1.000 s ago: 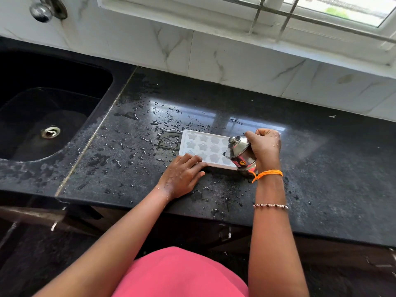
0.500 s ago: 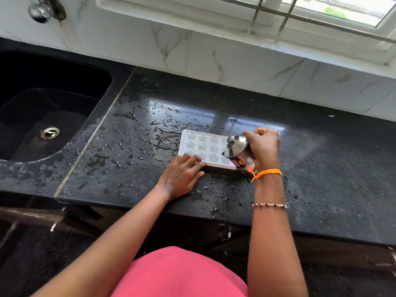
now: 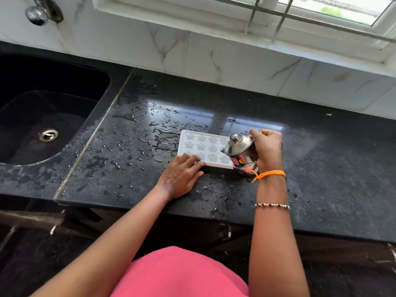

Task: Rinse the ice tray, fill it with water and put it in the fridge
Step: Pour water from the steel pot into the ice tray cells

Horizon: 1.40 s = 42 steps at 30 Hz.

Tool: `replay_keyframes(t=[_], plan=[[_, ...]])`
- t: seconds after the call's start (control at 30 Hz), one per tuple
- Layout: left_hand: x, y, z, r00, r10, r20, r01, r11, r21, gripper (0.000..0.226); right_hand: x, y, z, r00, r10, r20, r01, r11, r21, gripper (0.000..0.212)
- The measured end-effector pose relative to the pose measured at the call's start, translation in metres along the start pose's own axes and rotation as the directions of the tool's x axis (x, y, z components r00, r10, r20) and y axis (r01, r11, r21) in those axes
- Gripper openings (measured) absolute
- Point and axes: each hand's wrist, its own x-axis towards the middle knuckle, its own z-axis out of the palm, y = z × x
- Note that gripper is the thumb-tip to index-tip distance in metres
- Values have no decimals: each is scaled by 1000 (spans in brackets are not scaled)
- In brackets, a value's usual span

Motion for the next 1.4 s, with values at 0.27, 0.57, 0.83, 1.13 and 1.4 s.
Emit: replay_keyframes(t=[0.27, 0.57, 0.83, 1.13, 1.4], plan=[[6, 25, 0, 998, -56, 37, 59, 994, -87, 40, 3, 2, -11, 997, 73, -11, -70, 983, 167, 25], [6, 37, 15, 983, 45, 176, -29, 996, -89, 52, 8, 7, -14, 996, 56, -71, -52, 997, 52, 33], [6, 37, 14, 985, 36, 168, -25, 997, -70, 55, 7, 4, -16, 995, -43, -90, 32, 992, -122, 33], [5, 37, 16, 987, 37, 160, -29, 998, -50, 54, 3, -2, -20, 993, -83, -80, 65, 977, -203, 44], [5, 38, 14, 989, 41, 143, -36, 999, -39, 51, 0, -3, -22, 993, -79, -83, 61, 978, -200, 42]])
